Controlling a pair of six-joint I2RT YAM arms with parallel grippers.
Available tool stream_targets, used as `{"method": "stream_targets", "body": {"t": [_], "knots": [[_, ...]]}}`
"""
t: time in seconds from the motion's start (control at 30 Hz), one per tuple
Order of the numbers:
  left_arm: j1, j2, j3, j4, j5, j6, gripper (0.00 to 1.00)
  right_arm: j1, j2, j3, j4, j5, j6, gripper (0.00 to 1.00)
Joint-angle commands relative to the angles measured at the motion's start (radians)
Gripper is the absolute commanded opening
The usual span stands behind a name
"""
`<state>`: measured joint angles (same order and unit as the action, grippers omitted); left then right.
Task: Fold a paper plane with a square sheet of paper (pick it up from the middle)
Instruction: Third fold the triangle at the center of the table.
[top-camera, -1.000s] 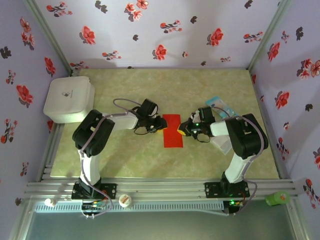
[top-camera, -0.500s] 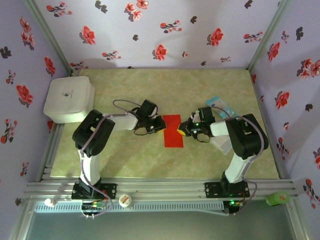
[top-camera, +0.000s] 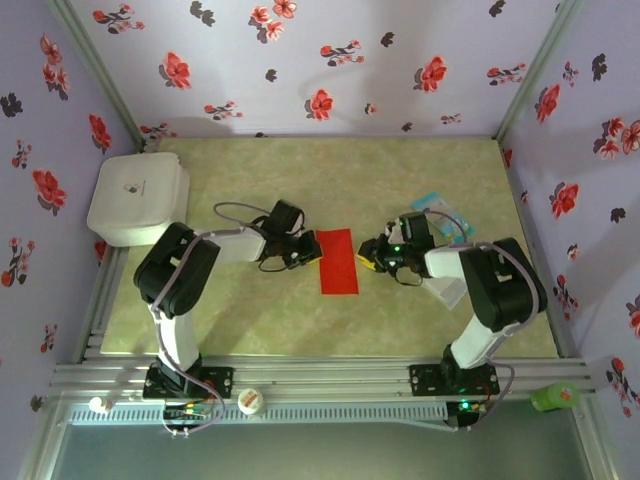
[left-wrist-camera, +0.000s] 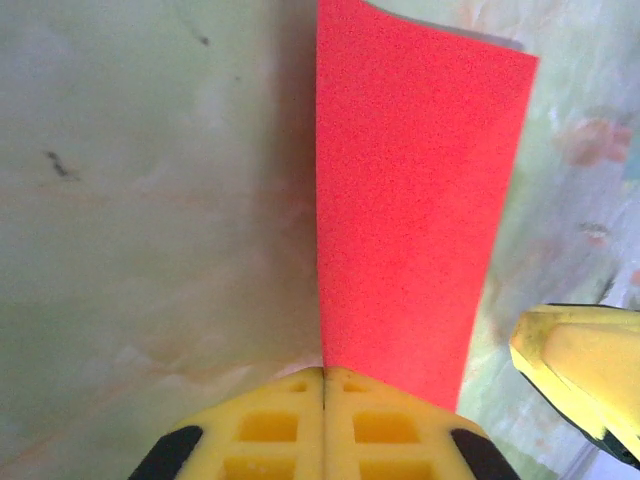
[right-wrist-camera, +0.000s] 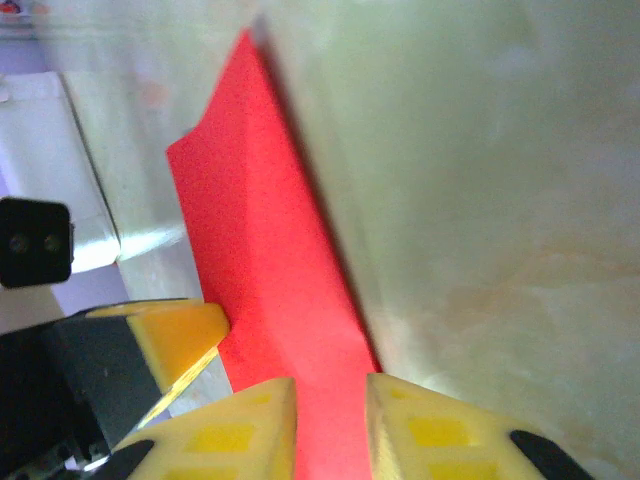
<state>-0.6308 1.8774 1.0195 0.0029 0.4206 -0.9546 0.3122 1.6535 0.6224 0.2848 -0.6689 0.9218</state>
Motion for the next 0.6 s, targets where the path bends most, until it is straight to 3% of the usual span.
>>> {"method": "stream_targets", "body": {"t": [0.0, 0.23, 0.37, 0.57], "knots": [[0.018, -0.047, -0.021, 0.024, 0.037, -0.028, 0.05, 0.031, -0.107, -0.018, 0.007, 0.101, -0.096, 0.31], [0.032, -0.065, -0.038, 0.051, 0.056, -0.052, 0.05, 0.277, -0.325, -0.021, -0.189, 0.492, -0.56, 0.37], [0.034, -0.058, -0.03, 0.054, 0.07, -0.059, 0.05, 0.474, -0.367, -0.067, -0.146, 0.718, -0.836, 0.41], [0.033, -0.058, -0.029, 0.063, 0.083, -0.065, 0.05, 0.682, -0.326, -0.1, -0.061, 0.889, -1.082, 0.46]]}}
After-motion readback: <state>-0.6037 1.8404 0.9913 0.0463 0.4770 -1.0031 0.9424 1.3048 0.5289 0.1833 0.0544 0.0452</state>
